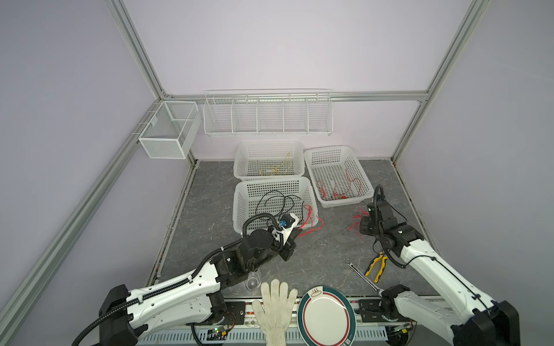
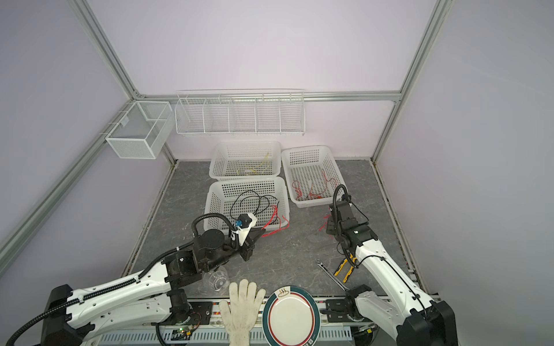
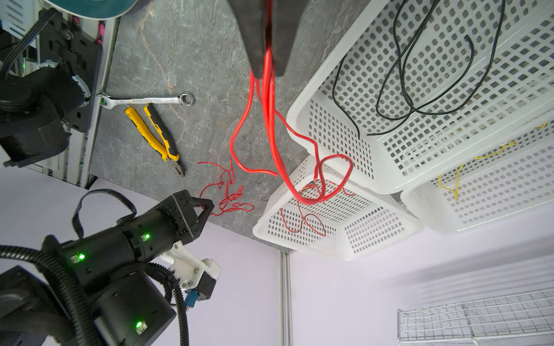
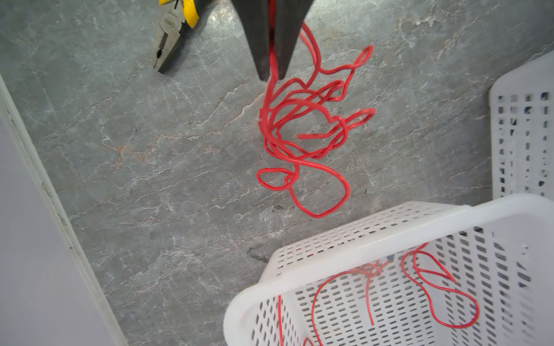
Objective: Untangle the cables
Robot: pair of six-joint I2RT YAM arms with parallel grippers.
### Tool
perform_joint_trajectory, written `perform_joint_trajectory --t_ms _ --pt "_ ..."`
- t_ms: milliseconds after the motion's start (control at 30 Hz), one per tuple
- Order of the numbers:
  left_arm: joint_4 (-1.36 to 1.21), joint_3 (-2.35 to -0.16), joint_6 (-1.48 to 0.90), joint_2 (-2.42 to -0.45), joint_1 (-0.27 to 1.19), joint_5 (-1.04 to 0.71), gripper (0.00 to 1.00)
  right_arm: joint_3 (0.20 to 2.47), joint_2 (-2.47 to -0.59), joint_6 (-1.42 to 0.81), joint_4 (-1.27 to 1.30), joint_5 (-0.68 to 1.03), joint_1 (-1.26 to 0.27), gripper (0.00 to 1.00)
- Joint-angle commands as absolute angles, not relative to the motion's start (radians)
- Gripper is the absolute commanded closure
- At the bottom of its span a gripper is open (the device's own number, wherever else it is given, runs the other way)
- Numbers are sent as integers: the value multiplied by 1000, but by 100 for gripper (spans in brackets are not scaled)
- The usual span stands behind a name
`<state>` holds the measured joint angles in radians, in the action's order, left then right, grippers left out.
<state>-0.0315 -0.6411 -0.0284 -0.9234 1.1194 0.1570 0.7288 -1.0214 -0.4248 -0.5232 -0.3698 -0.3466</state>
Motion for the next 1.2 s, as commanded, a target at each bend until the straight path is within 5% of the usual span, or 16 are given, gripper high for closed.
perform_joint_trajectory --t_ms 0,533,867,1167 --pt "-46 -639 -11 -908 1115 149 100 718 -1019 -384 -461 -279 -340 94" --pt "-96 -664 4 -945 1115 54 100 727 -936 -240 -352 127 -340 91" --pt "-99 -652 -8 -960 1115 -6 100 797 -984 -221 -258 109 -338 94" --pt "-133 -641 -23 -975 1115 -26 100 956 -1185 -258 -154 -116 -336 94"
